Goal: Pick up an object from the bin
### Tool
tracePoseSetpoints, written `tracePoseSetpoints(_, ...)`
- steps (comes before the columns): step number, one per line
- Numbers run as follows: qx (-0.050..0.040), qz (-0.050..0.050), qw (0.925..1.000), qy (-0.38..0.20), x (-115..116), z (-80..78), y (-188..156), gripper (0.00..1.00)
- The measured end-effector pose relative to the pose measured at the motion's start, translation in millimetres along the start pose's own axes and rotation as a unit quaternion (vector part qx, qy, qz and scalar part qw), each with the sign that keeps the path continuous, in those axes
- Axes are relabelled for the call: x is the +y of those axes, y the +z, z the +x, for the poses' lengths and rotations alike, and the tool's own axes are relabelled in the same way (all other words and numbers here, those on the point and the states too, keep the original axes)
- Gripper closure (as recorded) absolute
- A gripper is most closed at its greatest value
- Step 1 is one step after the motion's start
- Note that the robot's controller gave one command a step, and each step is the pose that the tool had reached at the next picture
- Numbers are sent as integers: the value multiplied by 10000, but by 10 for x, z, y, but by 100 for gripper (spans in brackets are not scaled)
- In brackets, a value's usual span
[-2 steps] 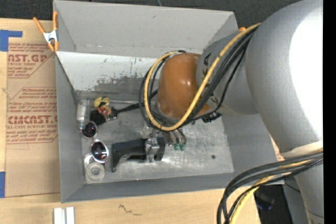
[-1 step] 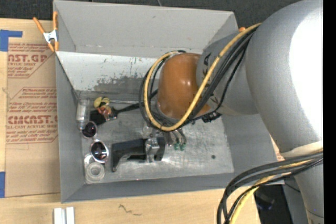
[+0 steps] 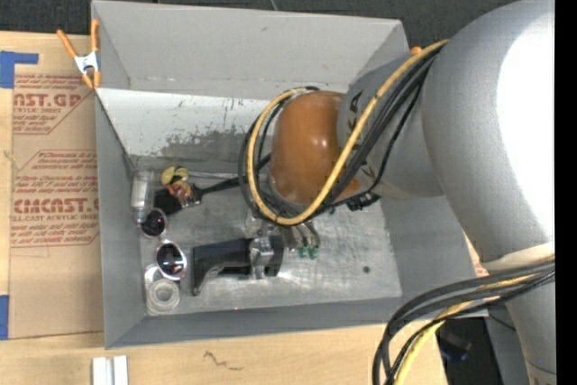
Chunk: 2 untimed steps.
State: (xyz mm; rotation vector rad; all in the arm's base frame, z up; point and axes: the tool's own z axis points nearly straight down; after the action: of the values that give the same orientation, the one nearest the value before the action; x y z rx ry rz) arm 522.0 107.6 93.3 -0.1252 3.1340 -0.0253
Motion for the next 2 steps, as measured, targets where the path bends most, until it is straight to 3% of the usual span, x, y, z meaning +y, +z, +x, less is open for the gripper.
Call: tracePoseSetpoints(2, 0, 0, 10000, -1, 0, 0, 0, 100)
